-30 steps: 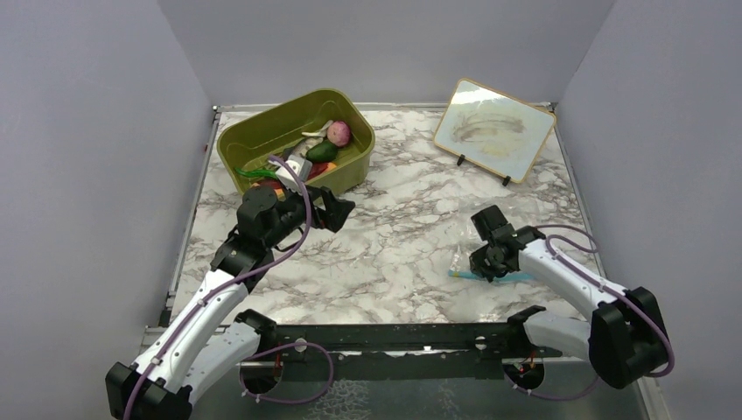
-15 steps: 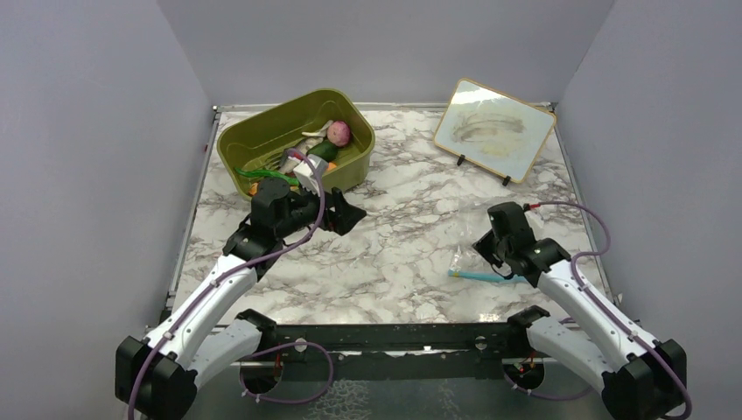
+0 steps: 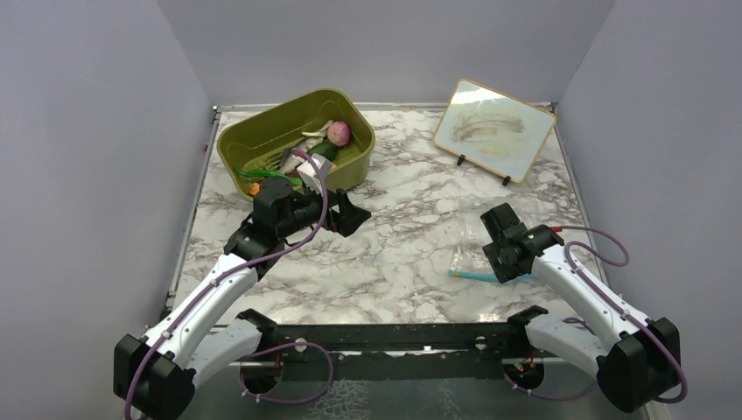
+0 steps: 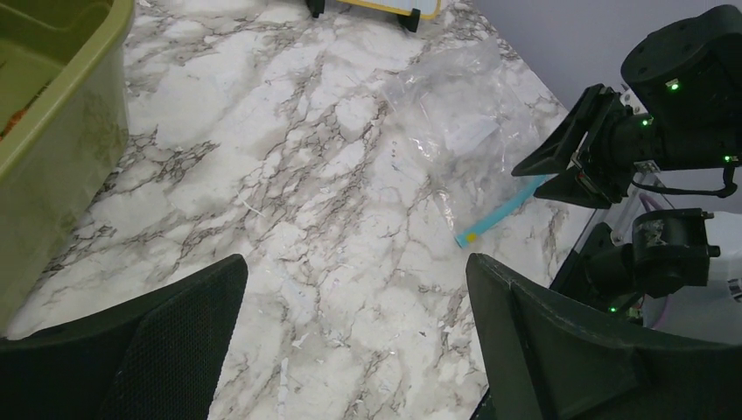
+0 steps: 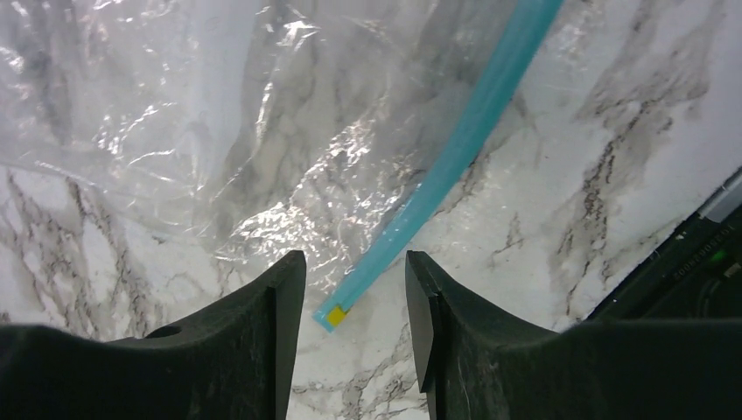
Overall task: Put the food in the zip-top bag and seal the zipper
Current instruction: Pick up the zipper food storage bag at the center of the board.
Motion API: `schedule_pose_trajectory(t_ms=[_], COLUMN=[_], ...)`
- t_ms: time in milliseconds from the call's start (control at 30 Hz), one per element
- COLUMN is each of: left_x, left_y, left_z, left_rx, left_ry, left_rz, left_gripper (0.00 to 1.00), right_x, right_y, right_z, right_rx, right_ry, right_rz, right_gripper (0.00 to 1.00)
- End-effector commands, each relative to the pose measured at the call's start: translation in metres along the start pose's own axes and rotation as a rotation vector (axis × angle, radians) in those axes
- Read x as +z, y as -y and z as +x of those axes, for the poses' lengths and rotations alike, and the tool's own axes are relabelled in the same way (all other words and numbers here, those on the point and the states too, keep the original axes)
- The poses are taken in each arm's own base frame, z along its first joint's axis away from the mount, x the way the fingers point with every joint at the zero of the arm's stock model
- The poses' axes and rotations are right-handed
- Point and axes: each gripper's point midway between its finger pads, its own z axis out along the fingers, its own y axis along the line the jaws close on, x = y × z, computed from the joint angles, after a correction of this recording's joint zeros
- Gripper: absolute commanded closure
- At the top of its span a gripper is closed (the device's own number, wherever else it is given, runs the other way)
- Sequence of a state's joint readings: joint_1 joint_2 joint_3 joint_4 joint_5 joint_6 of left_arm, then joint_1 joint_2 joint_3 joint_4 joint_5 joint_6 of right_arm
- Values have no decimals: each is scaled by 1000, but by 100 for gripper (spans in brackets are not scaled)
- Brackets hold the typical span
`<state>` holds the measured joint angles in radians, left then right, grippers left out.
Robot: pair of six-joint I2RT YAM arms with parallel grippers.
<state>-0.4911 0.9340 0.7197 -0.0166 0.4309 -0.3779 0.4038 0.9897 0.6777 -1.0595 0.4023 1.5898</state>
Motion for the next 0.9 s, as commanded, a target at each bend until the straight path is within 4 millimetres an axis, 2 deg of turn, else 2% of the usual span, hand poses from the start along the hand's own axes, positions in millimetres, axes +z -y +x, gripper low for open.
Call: schedule_pose_trajectory(t_ms=[0, 233, 467, 633, 700, 833, 867], left_x=[-8, -11, -12, -16, -17, -20, -21], left_y=[1, -1, -4, -7, -7, -6, -6], left_z=[-19, -14, -13, -14, -13, -10, -10], left_rx=[63, 71, 67, 71, 75, 96, 103], left_ry=[71, 71, 75, 85, 83, 76, 77], left_rz=[-25, -34, -50, -76, -76, -72, -70], left_gripper=[0, 0, 0, 0, 0, 0, 0], right_x=[11, 26, 42, 48, 47, 43, 42], right_y=[32, 43, 39, 35, 34, 31, 29], right_z=[-10, 0, 1, -5, -7, -13, -15], right_rx=[103, 141, 185, 185, 195, 200, 187], right_ry=[81, 69, 95, 140, 150, 166, 170], right_rz=[135, 160, 130, 121, 115, 83, 65], right_gripper=[53, 54, 55, 62, 71, 98, 99])
